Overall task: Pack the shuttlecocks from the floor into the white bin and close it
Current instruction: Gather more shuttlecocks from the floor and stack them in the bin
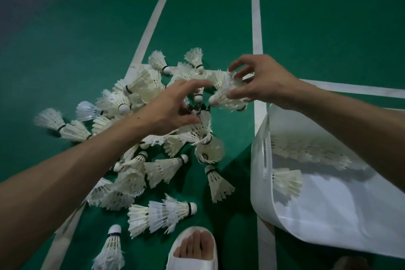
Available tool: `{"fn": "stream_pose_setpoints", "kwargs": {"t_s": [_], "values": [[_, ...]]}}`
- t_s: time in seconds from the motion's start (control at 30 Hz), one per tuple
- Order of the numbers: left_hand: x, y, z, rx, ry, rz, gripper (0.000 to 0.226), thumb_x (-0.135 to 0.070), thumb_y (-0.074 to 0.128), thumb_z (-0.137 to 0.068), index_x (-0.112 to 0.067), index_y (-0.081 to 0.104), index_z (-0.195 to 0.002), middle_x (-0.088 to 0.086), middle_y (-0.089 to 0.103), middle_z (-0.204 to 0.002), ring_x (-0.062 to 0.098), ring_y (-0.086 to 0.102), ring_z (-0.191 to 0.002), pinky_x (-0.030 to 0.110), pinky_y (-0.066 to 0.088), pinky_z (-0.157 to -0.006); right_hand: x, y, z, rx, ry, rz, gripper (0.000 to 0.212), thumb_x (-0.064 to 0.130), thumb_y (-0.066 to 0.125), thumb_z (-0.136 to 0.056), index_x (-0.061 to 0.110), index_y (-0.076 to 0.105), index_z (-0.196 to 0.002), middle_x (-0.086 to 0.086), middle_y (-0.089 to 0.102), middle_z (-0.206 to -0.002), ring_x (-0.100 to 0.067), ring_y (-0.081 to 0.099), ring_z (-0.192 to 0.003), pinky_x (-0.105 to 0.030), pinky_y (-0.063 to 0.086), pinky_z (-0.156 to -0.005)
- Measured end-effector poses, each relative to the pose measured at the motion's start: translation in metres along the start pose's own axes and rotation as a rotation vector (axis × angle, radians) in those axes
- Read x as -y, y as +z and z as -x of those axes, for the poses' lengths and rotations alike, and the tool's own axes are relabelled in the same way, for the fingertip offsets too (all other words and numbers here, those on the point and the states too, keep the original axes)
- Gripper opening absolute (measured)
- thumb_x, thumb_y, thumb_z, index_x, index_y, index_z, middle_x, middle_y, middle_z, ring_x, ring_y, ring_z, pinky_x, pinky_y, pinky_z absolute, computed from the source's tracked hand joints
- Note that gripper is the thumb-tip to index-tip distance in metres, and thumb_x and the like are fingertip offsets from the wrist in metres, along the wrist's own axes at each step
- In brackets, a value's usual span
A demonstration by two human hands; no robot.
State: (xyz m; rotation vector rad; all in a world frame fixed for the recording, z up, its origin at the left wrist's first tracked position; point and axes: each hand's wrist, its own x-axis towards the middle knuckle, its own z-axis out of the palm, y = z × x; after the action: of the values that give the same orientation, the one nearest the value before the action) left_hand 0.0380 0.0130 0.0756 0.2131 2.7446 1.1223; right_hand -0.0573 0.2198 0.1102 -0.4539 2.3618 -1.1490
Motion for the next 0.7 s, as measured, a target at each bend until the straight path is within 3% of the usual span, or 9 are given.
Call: {"fn": "stream_pose_setpoints", "kwargs": {"t_s": [0.17, 0.23, 0.3, 0.33, 0.4, 0.47, 0.53, 0.7], "values": [[-0.01, 0.0, -0.006, 0.084, 0.042, 0.018, 0.083, -0.008, 0.07, -0.082, -0.057, 0.026, -0.134, -0.008, 0.039, -0.14, -0.003, 0.06, -0.07, 0.011, 0.049, -0.062, -0.001, -0.008, 0.005, -0.003, 0.004, -0.111, 0.056, 0.011, 0.084, -0.067, 0.019, 0.06, -0.117, -0.005, 0.062, -0.109, -0.02, 0.067, -0.089, -0.03, 0.059, -0.066], [-0.015, -0.001, -0.008, 0.109, 0.048, 0.015, 0.083, -0.005, 0.068, -0.084, -0.06, 0.025, -0.129, -0.012, 0.053, -0.116, -0.002, 0.057, -0.063, 0.009, 0.046, -0.058, 0.0, -0.01, 0.006, -0.002, 0.009, -0.204, 0.053, 0.006, 0.082, -0.069, 0.017, 0.06, -0.116, -0.006, 0.062, -0.108, -0.023, 0.068, -0.089, -0.031, 0.06, -0.065], [-0.018, -0.002, -0.01, 0.121, 0.037, -0.004, 0.082, -0.005, 0.067, -0.085, -0.064, 0.024, -0.122, -0.012, 0.053, -0.08, -0.003, 0.052, -0.057, 0.011, 0.044, -0.053, 0.001, -0.012, 0.008, 0.012, 0.024, -0.292, 0.051, 0.003, 0.079, -0.071, 0.015, 0.059, -0.117, -0.008, 0.062, -0.107, -0.025, 0.068, -0.091, -0.036, 0.061, -0.069], [-0.02, -0.003, -0.011, 0.12, 0.037, 0.001, 0.081, -0.006, 0.067, -0.085, -0.066, 0.025, -0.121, -0.009, 0.053, -0.076, -0.002, 0.051, -0.057, 0.012, 0.044, -0.053, 0.001, -0.013, 0.008, 0.016, 0.027, -0.314, 0.052, 0.003, 0.079, -0.071, 0.014, 0.058, -0.117, -0.008, 0.062, -0.106, -0.025, 0.068, -0.091, -0.039, 0.061, -0.072], [-0.022, -0.003, -0.015, 0.097, 0.048, 0.043, 0.075, -0.008, 0.066, -0.086, -0.063, 0.033, -0.124, -0.001, 0.061, -0.093, 0.004, 0.055, -0.061, 0.017, 0.051, -0.058, 0.001, -0.015, 0.011, 0.028, 0.023, -0.354, 0.058, 0.007, 0.081, -0.066, 0.015, 0.057, -0.118, -0.009, 0.062, -0.106, -0.025, 0.069, -0.092, -0.041, 0.06, -0.076], [-0.026, -0.007, -0.018, 0.053, 0.057, 0.085, 0.068, -0.009, 0.066, -0.085, -0.057, 0.039, -0.126, -0.008, 0.055, -0.115, 0.016, 0.06, -0.067, 0.035, 0.058, -0.064, 0.001, -0.017, 0.014, 0.059, 0.02, -0.41, 0.07, 0.014, 0.083, -0.057, 0.016, 0.054, -0.121, -0.011, 0.062, -0.11, -0.027, 0.069, -0.095, -0.041, 0.059, -0.08], [-0.033, -0.011, -0.021, 0.029, 0.053, 0.141, 0.065, -0.008, 0.065, -0.085, -0.055, 0.043, -0.124, -0.02, 0.046, -0.117, 0.018, 0.06, -0.067, 0.042, 0.059, -0.066, 0.0, -0.02, 0.017, 0.071, -0.001, -0.419, 0.081, 0.013, 0.083, -0.053, 0.015, 0.05, -0.127, -0.013, 0.06, -0.113, -0.026, 0.069, -0.095, -0.037, 0.059, -0.082], [-0.048, -0.018, -0.026, 0.033, 0.083, 0.207, 0.063, -0.004, 0.065, -0.082, -0.047, 0.052, -0.126, -0.012, 0.055, -0.117, 0.023, 0.066, -0.085, 0.04, 0.058, -0.08, -0.005, -0.033, 0.023, 0.038, -0.045, -0.417, 0.079, -0.009, 0.081, -0.06, 0.015, 0.049, -0.128, -0.019, 0.059, -0.114, -0.027, 0.07, -0.088, -0.033, 0.059, -0.077]]}}
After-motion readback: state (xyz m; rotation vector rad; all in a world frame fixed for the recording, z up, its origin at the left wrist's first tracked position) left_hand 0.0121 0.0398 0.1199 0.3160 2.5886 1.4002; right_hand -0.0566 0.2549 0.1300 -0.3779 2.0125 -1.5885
